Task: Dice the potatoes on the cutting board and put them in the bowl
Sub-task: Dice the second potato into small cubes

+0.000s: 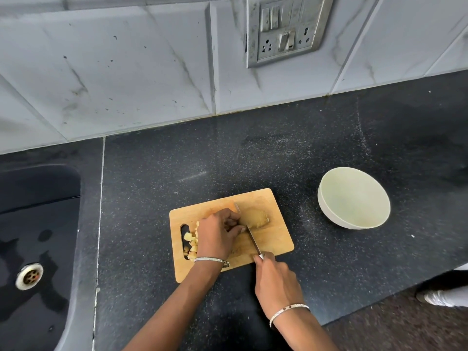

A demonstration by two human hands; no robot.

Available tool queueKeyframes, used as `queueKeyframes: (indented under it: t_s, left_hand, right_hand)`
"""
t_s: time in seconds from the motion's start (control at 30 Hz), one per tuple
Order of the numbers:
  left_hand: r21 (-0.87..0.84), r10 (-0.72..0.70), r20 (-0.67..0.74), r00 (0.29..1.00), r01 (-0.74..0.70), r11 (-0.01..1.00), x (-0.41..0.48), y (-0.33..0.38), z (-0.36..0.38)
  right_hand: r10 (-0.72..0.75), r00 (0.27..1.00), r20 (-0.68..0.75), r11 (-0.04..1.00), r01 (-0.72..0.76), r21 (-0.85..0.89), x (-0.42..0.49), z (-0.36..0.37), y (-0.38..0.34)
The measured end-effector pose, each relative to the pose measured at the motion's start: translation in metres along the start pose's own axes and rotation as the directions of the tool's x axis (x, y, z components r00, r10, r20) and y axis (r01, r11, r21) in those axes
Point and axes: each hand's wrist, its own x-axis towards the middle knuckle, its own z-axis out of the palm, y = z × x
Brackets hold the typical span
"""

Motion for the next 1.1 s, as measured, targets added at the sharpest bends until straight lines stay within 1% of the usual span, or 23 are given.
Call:
queueKeyframes:
  t_s: [0.13, 0.3, 0.5, 0.57, 0.7, 0.8, 0.93, 1.1]
  left_hand:
    - [-0.022, -0.001, 0.003, 1.000, 0.001, 1.000, -0.001, 0.000, -0.001]
    - [0.005, 0.017, 0.025, 1.000, -0.017, 1.000, 0.000, 0.001, -0.003]
    - [0.002, 0.008, 0.078, 0.997, -0.008, 1.000, -0.002, 0.004, -0.009]
    - [0.046, 0.004, 0.077, 0.997, -0.008, 0.999, -0.003, 0.010, -0.010]
    - [0.222, 0.014, 0.056, 0.998, -0.026, 0.975, 0.002, 0.021, -0.005]
    - [0.272, 0.006, 0.032, 0.999, -0.014, 0.962, 0.006, 0.024, -0.001]
    - [0.251, -0.017, 0.026, 1.000, 0.010, 0.968, 0.007, 0.024, -0.001]
    - [0.221, -0.024, 0.033, 0.999, 0.016, 0.975, 0.007, 0.023, -0.001]
  right_hand:
    - [-0.036, 0.999, -0.017, 0.999, 0.036, 0.003, -0.004, 0.000, 0.005]
    - [-0.070, 0.996, -0.059, 0.998, 0.070, 0.003, -0.003, -0.002, 0.008]
    - [-0.075, 0.993, -0.089, 0.997, 0.075, -0.002, 0.001, 0.003, 0.007]
    - [-0.073, 0.993, -0.096, 0.997, 0.073, -0.007, 0.001, 0.005, 0.007]
    - [-0.074, 0.991, -0.109, 0.997, 0.073, -0.011, 0.000, 0.005, 0.009]
    - [-0.077, 0.991, -0.113, 0.997, 0.079, 0.006, -0.001, 0.005, 0.011]
    - [-0.078, 0.994, -0.080, 0.997, 0.079, 0.015, -0.011, 0.008, 0.020]
    - [-0.051, 0.999, 0.014, 0.997, 0.051, 0.063, -0.036, 0.004, 0.039]
